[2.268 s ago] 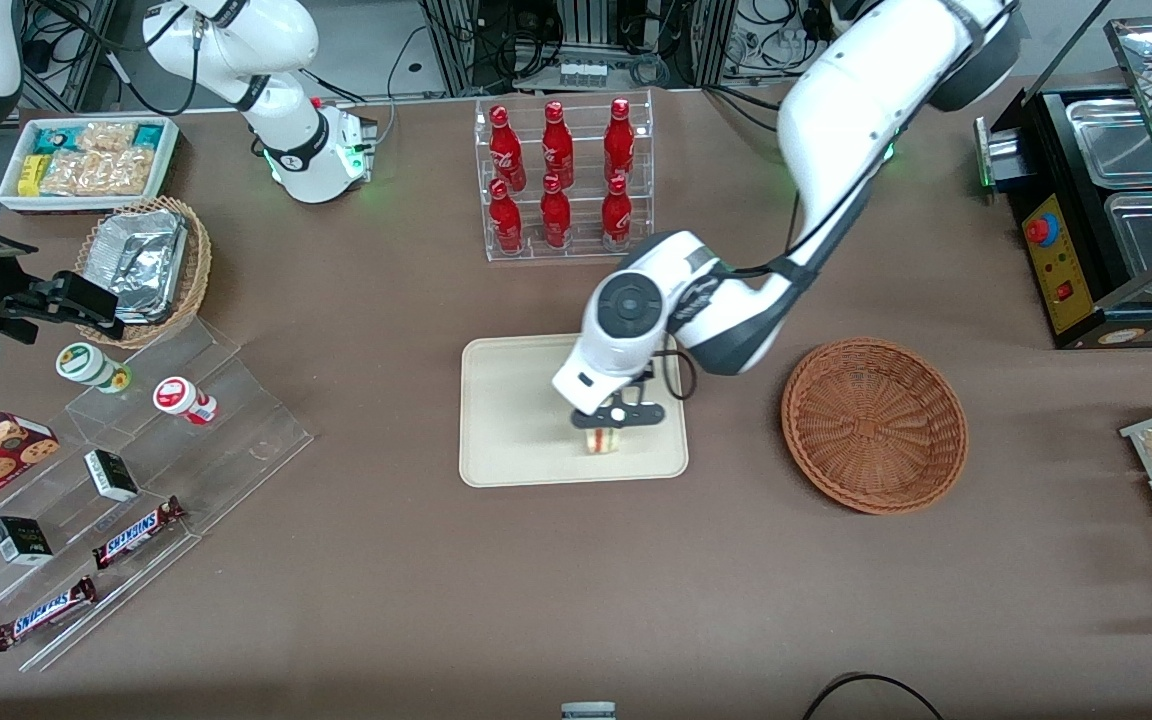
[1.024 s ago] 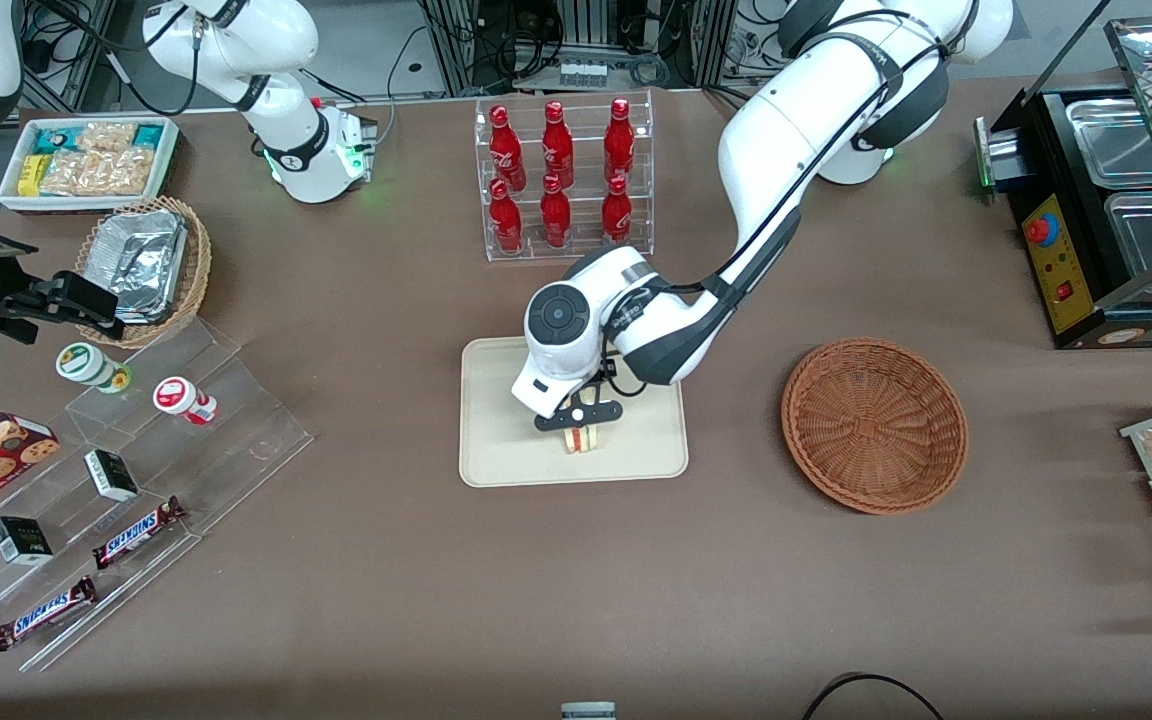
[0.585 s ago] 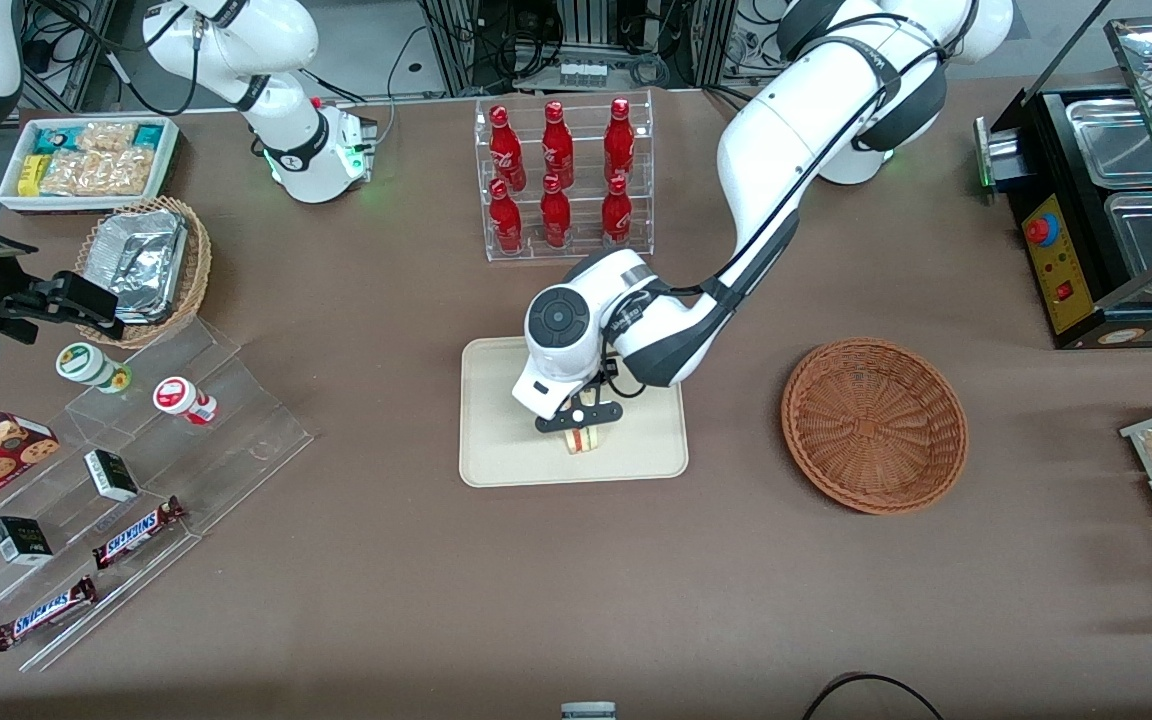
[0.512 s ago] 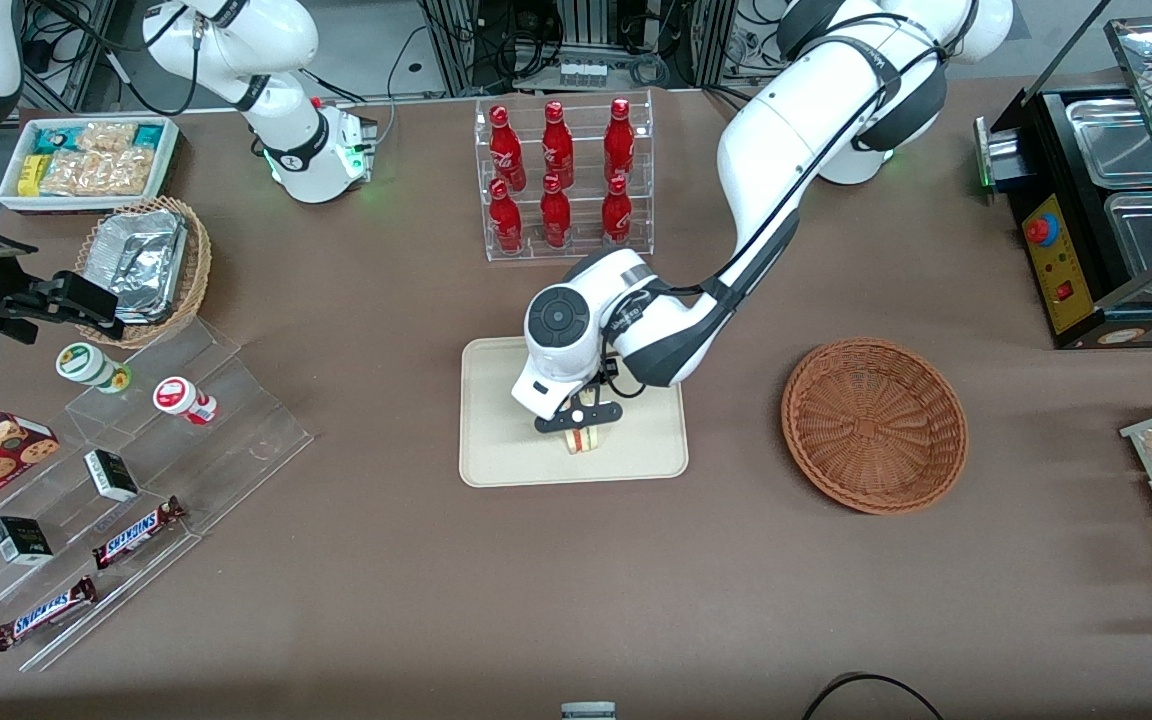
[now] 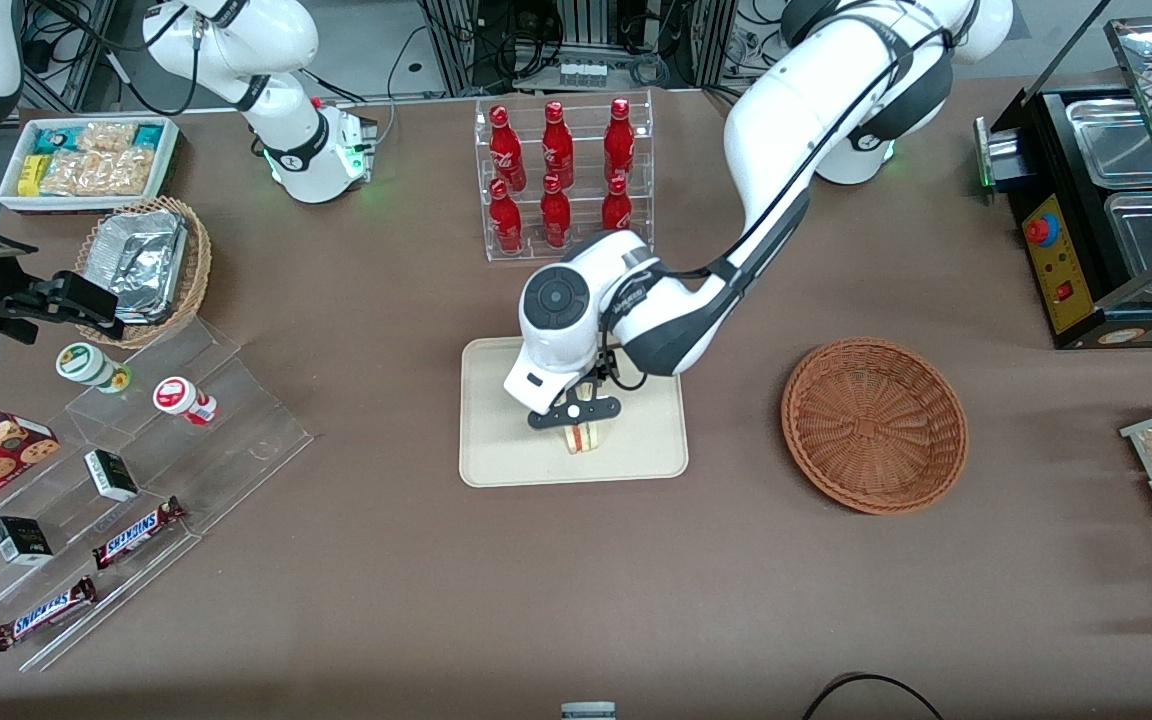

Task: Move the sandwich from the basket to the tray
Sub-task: 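Open the left gripper to release the sandwich onto the tray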

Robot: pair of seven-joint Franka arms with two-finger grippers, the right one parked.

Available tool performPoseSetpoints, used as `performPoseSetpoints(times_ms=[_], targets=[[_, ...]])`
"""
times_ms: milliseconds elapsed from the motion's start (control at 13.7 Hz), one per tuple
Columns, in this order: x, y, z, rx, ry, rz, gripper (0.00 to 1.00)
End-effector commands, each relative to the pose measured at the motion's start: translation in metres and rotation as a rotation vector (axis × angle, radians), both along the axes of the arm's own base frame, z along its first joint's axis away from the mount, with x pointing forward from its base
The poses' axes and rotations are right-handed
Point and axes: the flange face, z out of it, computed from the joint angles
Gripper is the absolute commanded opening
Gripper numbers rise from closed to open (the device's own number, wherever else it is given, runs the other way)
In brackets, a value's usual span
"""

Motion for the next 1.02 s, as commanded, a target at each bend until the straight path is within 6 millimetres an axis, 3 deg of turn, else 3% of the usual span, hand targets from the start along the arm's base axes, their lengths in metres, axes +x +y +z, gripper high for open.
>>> performPoseSetpoints(times_ms=[0,73,220,585,951], targets=[[-0.002,0.005,0.037,0.018,-0.034,-0.009,1.0],[0.0,0.009,0.045,0.019,-0.037,-0.065,1.0],[0.024,0.042,0.061,0.023,-0.033,-0.153,1.0],[0.051,0.119,0.115,0.045,0.009,-0.342,1.0],[0.073,0.231,0.15,0.037,0.04,-0.399,1.0]])
